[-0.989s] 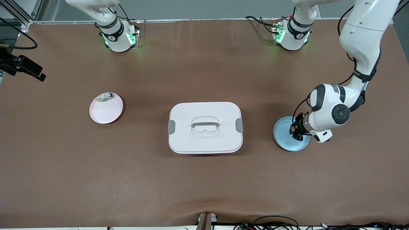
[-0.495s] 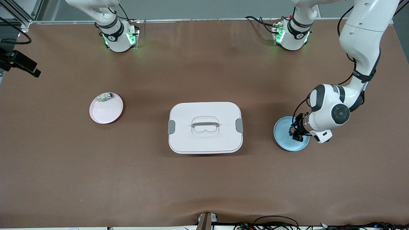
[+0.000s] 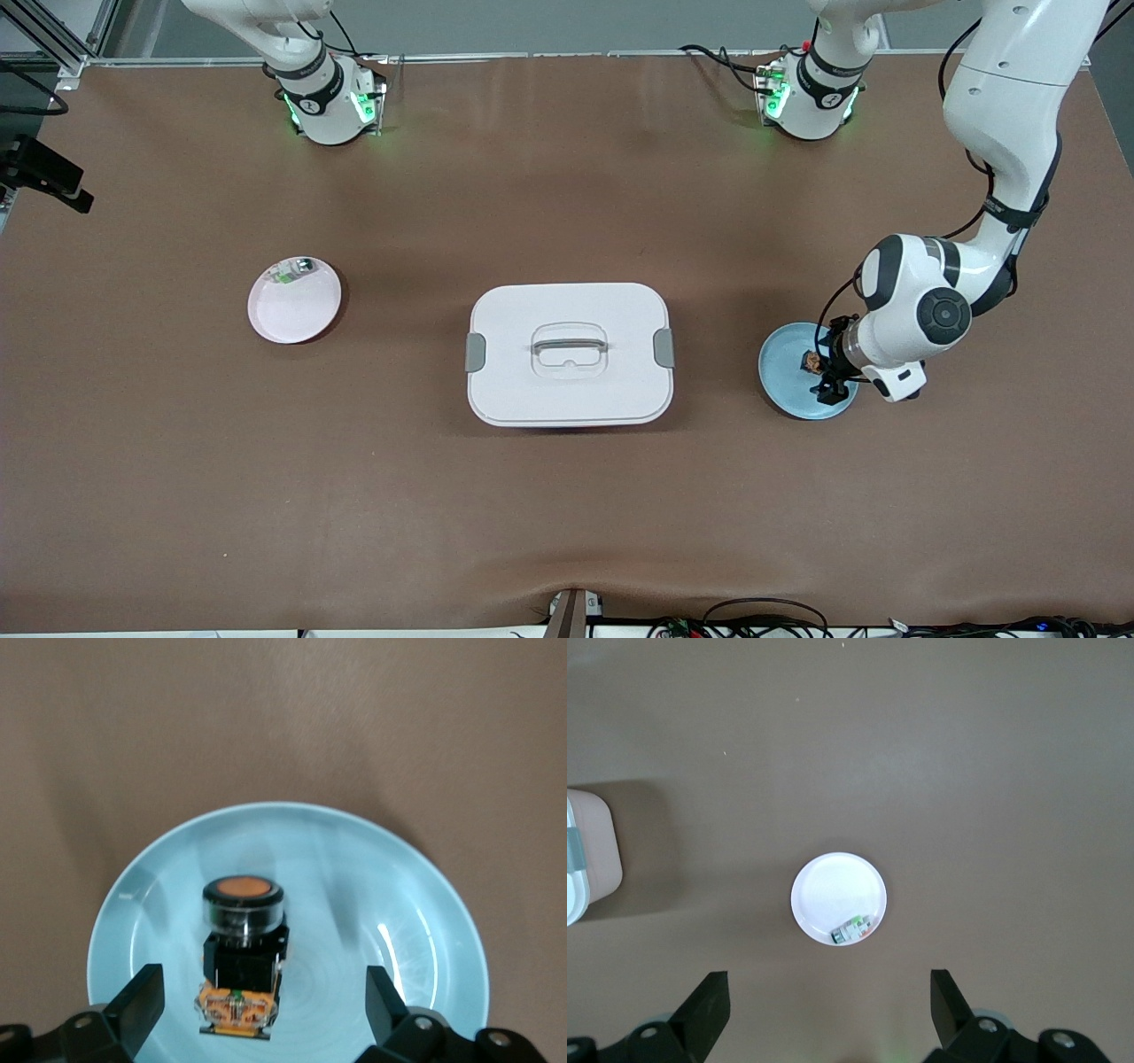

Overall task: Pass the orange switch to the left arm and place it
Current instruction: 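Lower the switch onto the light-blue plate and open the left gripper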

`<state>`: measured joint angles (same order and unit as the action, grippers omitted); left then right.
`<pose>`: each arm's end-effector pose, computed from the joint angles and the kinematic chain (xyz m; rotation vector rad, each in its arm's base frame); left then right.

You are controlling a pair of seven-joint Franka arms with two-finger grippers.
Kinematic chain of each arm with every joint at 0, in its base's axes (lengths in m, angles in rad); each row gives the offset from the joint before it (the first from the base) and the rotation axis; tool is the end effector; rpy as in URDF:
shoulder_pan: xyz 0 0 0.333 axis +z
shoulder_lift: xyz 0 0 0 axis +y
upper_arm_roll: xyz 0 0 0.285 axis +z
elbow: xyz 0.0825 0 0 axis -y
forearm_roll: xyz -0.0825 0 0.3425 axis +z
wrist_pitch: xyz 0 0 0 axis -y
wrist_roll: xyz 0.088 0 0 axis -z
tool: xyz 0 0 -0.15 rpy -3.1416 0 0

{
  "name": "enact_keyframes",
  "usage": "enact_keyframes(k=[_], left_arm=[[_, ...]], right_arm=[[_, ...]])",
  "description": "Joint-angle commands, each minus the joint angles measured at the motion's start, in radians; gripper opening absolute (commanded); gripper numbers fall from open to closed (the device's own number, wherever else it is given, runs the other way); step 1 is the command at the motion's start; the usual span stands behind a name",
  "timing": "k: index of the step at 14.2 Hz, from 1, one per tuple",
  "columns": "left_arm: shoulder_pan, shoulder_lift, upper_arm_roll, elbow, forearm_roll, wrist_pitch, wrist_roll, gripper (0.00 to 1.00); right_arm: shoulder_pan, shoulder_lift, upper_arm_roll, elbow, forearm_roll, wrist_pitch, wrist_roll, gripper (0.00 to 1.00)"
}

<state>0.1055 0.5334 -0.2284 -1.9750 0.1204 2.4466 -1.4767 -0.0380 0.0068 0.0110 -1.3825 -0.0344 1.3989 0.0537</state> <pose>0.5620 -0.0684 0.1614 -2.5093 -1.8830 0.0946 0.4955 -0.0190 0.6113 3.1050 -0.1348 0.0156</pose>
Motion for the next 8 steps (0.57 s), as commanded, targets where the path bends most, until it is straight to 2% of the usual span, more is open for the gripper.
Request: enact_keyframes(k=[1, 6, 8], left_arm=[[-0.01, -0.001, 0.004, 0.034, 0.041, 0.003, -0.039, 1.0], [-0.016, 0.0, 0.004, 0.091, 0.076, -0.003, -0.01, 1.0], [-0.012, -0.007, 0.003, 0.102, 0.09, -0.005, 0.123, 1.0]], right_arm=[[-0.007, 0.002, 0.007, -0.003, -0.013, 0.015, -0.012, 1.0], [-0.01, 0.012, 0.007, -0.029, -0.009, 0.026, 0.002, 1.0], [-0.011, 0.012, 0.006, -0.032, -0.009, 0.028, 0.002, 1.0]])
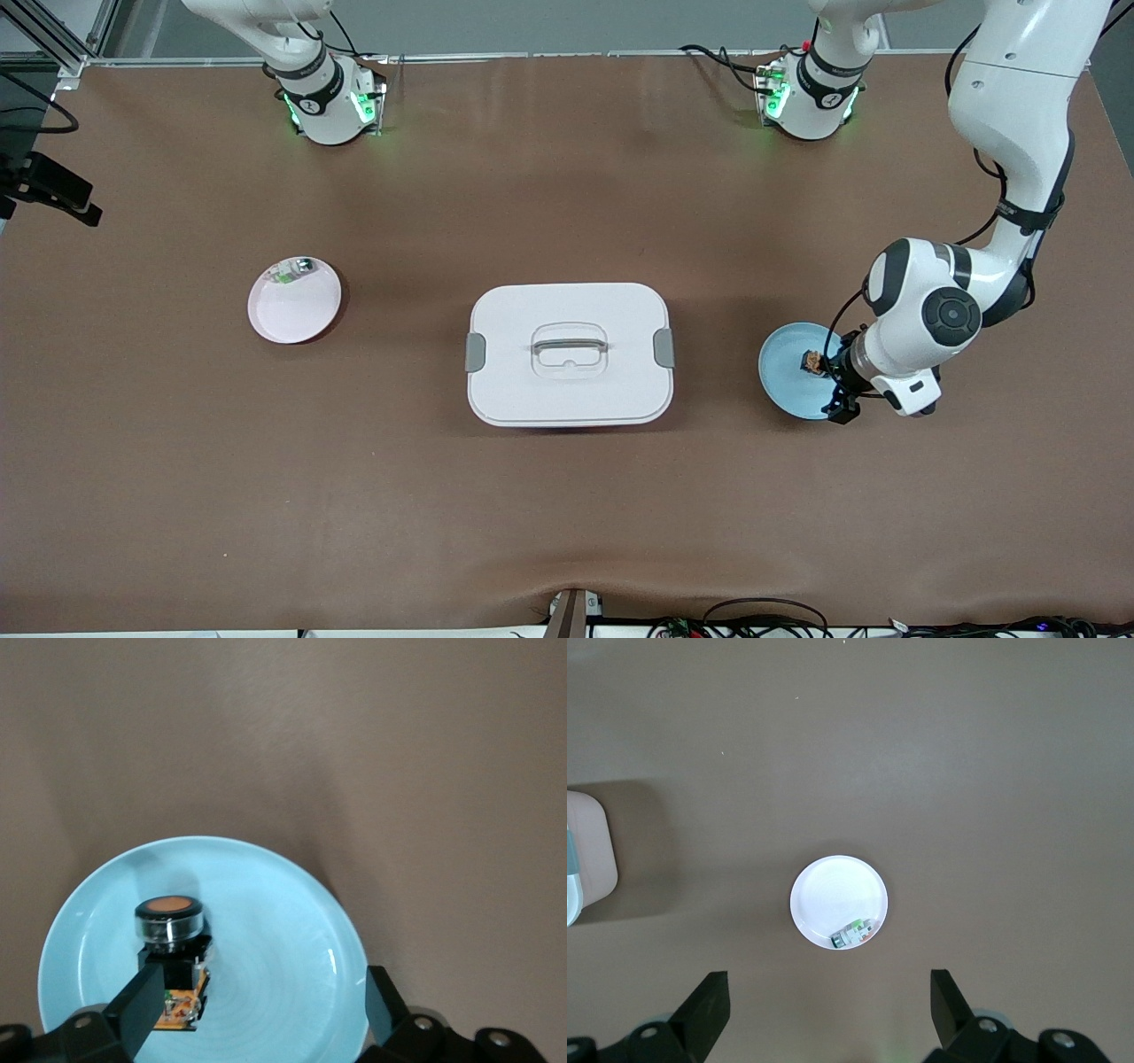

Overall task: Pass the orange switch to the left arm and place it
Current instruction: 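Lower the switch onto the light-blue plate and open the left gripper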

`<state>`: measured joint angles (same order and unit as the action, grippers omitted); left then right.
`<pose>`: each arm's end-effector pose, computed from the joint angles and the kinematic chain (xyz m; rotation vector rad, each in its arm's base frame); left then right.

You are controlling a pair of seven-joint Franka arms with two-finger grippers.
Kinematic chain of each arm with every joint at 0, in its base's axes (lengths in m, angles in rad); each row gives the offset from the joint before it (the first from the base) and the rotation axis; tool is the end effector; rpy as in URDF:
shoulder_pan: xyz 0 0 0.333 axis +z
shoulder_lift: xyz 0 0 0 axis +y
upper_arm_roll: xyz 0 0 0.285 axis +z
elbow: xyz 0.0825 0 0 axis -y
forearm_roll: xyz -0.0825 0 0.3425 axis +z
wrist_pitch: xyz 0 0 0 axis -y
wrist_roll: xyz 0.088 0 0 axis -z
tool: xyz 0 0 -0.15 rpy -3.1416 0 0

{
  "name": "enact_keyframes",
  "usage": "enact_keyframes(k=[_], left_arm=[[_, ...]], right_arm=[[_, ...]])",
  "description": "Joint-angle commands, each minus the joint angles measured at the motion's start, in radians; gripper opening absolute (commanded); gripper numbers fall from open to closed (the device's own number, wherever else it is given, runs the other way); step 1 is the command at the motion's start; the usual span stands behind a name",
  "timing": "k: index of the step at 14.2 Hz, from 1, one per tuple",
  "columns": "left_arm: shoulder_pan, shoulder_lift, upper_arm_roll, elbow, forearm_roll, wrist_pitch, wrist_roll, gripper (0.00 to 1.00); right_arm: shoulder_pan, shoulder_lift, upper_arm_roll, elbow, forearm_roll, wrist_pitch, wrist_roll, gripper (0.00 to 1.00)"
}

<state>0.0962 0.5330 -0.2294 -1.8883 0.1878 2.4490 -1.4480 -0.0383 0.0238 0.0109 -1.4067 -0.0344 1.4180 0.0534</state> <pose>0.5937 -0.0719 0.1936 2.5639 1.7656 0.0603 0.5026 -0.0194 0.5945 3.1047 -0.1333 -0.0187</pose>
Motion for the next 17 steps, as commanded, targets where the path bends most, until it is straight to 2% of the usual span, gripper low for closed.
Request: enact_keyframes(k=[1, 5, 9, 11, 17], left_arm=[[-0.004, -0.016, 0.005, 0.012, 0.016, -0.008, 0.185, 1.0], [0.003, -0.048, 0.005, 0.008, 0.001, -0.007, 0.418, 1.0], [-0.003, -0.108, 0.03, -0.012, -0.077, -0.007, 0.726, 1.0], [-0.003, -0.137, 0.032, -0.018, -0.103, -0.019, 0.812, 1.0], [-0.003, -0.226, 0.038, -0.022, -0.139, -0.132, 1.06, 1.0]], right_arm=[[-0.02, -0.005, 0.008, -0.012, -0.007, 0.018, 0.002, 1.0], [-0.02, -0.008, 0.008, -0.023, 0.007, 0.035, 0.037, 1.0], [-0.02, -0.01, 0.009, -0.032, 0.036, 0.045, 0.054, 1.0], [-0.02, -0.019, 0.009, -0.063, 0.063, 0.068, 0.051, 1.0], [-0.018, -0.022, 0.009, -0.072, 0.065, 0.085, 0.019, 1.0]])
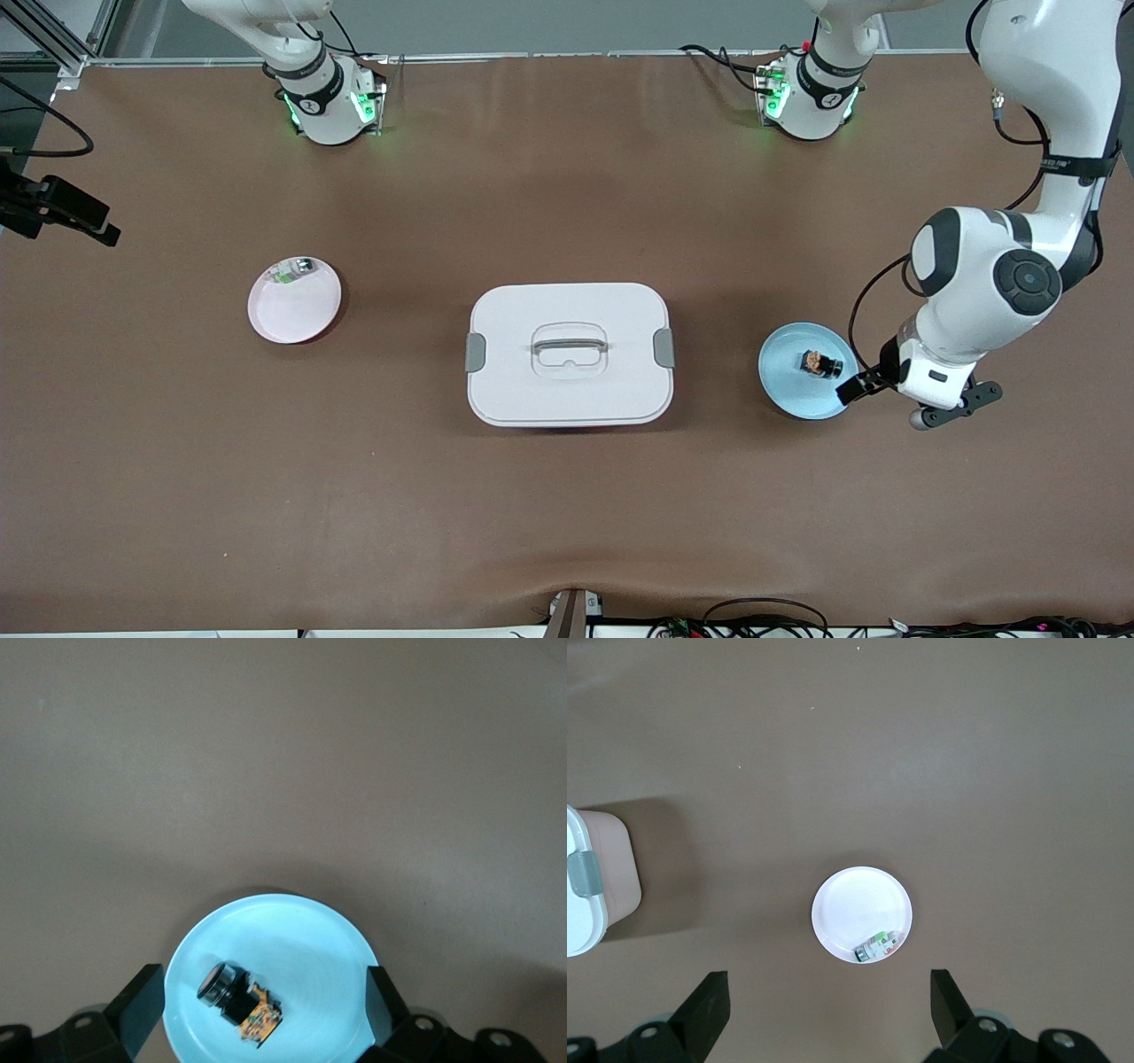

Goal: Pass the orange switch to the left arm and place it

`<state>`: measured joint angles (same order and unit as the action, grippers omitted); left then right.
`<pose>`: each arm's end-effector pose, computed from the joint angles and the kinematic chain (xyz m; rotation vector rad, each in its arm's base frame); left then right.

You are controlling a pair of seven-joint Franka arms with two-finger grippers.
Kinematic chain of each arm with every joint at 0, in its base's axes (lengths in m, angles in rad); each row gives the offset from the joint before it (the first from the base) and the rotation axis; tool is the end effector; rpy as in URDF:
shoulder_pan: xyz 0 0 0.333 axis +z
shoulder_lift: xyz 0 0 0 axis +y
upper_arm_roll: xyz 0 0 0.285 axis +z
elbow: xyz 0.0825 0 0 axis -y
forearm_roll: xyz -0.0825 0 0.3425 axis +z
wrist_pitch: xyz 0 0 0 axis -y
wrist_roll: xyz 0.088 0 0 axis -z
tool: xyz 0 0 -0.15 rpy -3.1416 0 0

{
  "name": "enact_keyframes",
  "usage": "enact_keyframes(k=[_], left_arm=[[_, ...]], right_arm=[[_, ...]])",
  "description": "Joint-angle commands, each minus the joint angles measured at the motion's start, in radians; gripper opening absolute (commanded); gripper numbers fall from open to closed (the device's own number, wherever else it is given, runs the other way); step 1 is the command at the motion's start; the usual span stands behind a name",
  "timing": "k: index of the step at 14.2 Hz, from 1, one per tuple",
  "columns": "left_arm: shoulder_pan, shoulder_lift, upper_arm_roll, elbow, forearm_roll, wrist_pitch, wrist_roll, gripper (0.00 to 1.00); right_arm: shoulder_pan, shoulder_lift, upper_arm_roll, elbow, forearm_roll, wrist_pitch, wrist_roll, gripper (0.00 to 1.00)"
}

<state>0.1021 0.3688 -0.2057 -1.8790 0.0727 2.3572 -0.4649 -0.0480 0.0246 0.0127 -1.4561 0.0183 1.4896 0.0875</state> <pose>0.6001 -0.0547 0.2836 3.0441 0.5079 0.1674 0.5123 -0.0153 0.5797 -3.1171 0.1892 -0.0131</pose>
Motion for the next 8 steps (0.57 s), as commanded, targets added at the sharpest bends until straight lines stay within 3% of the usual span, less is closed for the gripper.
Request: enact_keyframes(k=[1, 8], left_arm=[[-0.012, -0.079, 0.02, -0.028, -0.022, -0.073, 0.118, 1.0], [0.001, -0.237, 0.016, -0.008, -0.024, -0.262, 0.192, 1.0]], right_arm=[[-0.01, -0.023, 0.007, -0.023, 0.012, 0.015, -0.037, 1.0], [-0.027, -0.018, 0.004, -0.024, 0.002, 0.034, -0.133, 1.0]])
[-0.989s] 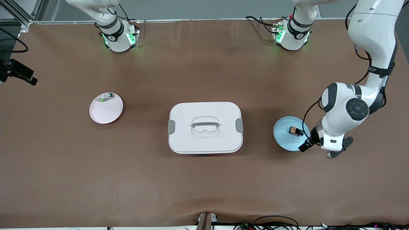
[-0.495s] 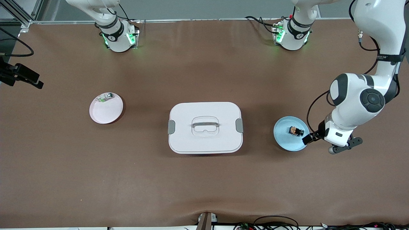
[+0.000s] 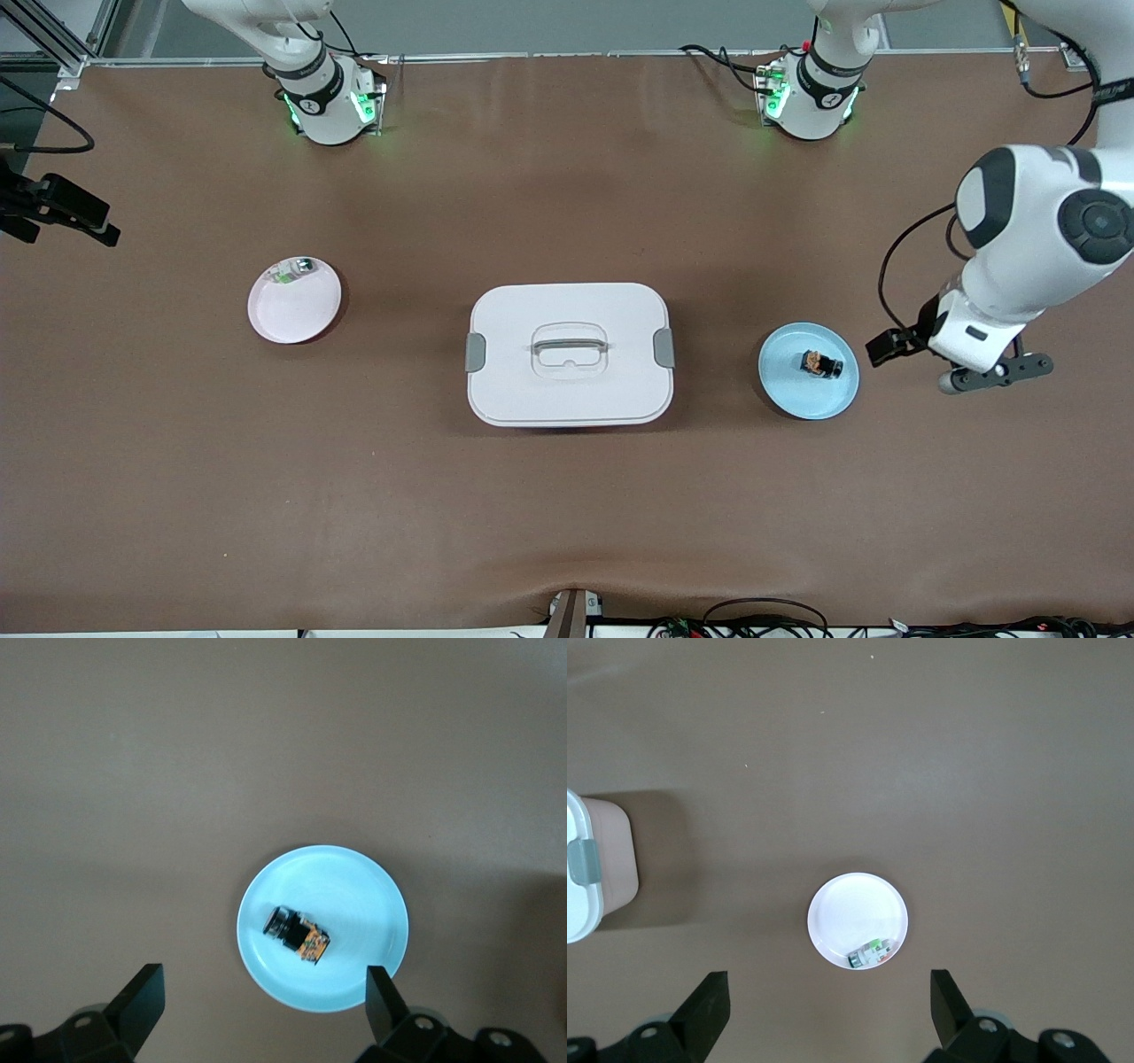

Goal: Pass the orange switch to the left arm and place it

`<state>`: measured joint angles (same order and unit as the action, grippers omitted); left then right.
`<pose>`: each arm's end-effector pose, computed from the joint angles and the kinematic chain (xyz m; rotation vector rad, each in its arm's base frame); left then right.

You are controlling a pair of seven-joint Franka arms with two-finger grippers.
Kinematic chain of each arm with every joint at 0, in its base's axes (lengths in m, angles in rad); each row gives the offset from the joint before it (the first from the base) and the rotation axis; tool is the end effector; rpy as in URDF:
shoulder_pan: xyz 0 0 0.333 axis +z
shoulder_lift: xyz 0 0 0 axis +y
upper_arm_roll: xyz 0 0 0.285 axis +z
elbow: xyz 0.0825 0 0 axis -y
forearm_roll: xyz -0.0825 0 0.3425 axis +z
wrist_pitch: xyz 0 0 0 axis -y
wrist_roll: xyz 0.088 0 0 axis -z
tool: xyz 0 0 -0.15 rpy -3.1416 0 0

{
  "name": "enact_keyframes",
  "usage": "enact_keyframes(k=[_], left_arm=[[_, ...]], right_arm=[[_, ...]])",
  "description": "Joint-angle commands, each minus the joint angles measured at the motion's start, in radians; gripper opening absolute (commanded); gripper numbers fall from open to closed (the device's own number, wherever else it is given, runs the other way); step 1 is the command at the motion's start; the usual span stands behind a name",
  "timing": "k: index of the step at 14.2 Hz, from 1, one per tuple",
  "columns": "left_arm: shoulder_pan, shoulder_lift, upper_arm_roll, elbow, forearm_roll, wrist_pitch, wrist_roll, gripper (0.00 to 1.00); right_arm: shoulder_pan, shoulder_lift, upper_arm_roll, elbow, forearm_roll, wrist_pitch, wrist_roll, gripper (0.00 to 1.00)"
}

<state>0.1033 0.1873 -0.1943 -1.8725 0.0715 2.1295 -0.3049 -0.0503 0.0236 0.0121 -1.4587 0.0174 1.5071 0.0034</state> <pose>0.5719 -0.0432 0.3680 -3.1150 -0.2856 -0.1211 0.5145 -0.0170 0.5807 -3.1235 0.0629 -0.0392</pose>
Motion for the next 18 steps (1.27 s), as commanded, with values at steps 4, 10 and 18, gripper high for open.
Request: enact_keyframes(k=[4, 10, 18], left_arm=[[0.003, -0.075, -0.002, 0.044, -0.036, -0.051, 0.053, 1.0], [0.01, -0.094, 0.003, 0.174, -0.073, -0.212, 0.12, 1.0], [0.01, -0.201, 0.006, 0.173, -0.073, -0.256, 0.167, 1.0]], right_arm=[[-0.026, -0.021, 0.006, -0.028, 0.004, 0.019, -0.042, 1.0], [-0.023, -0.022, 0.006, -0.026, 0.01, 0.015, -0.017, 1.0], [-0.023, -0.022, 0.008, -0.028, 0.009, 0.016, 0.006, 1.0]])
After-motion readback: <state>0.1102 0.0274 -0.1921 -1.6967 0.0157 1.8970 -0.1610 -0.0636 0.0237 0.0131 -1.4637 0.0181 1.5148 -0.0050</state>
